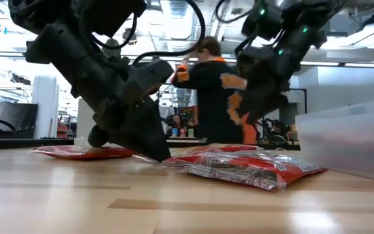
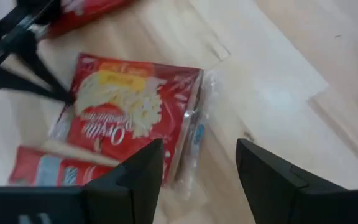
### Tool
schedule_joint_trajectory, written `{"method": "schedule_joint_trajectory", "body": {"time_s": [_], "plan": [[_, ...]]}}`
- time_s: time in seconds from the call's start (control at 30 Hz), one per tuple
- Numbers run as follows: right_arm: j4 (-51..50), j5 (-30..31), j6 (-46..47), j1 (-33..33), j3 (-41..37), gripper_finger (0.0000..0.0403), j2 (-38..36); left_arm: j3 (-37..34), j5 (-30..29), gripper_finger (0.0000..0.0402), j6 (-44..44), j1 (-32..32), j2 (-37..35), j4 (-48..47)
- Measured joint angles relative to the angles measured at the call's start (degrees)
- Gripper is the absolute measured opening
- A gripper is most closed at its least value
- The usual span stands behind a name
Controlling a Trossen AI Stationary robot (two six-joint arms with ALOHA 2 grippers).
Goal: Sort popcorn bags into baskets
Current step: Put the popcorn bag into the transparent bin
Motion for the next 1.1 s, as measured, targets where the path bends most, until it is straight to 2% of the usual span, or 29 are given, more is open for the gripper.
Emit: {"method": "schedule_joint_trajectory", "body": {"time_s": [0.1,0.4,0.57,0.73,0.87,1.03,1.1], "plan": [[2.06,-0.49,0.66,-0.88,-0.02,0.0226,3.15,0.06,0.31,0.0,-1.0,0.22,1.16,-0.02],[10.32,-8.11,1.65,-2.45,-0.02,0.0227,11.6,-0.08,0.87,0.0,-2.05,0.33,1.86,-3.07],[17.88,-15.96,3.28,-2.95,-0.04,0.023,16.69,-0.12,1.09,0.0,-2.21,0.47,1.86,-3.02],[25.08,-20.18,5.9,-2.07,0.14,0.0221,20.79,-0.18,1.77,0.0,-2.14,1.01,1.87,-2.98],[25.6,-20.14,5.96,-1.36,0.1,0.0173,20.8,-0.21,2.25,0.0,-2.03,1.21,1.92,-2.8],[24.59,-21.69,5.76,-2.1,-0.1,0.0046,18.51,-0.19,4.09,0.0,-2.34,1.3,1.13,-2.45],[24.73,-21.98,5.57,-2.7,-0.07,0.0019,17.44,-0.15,5.47,0.0,-2.95,1.37,-0.27,-2.44]]}}
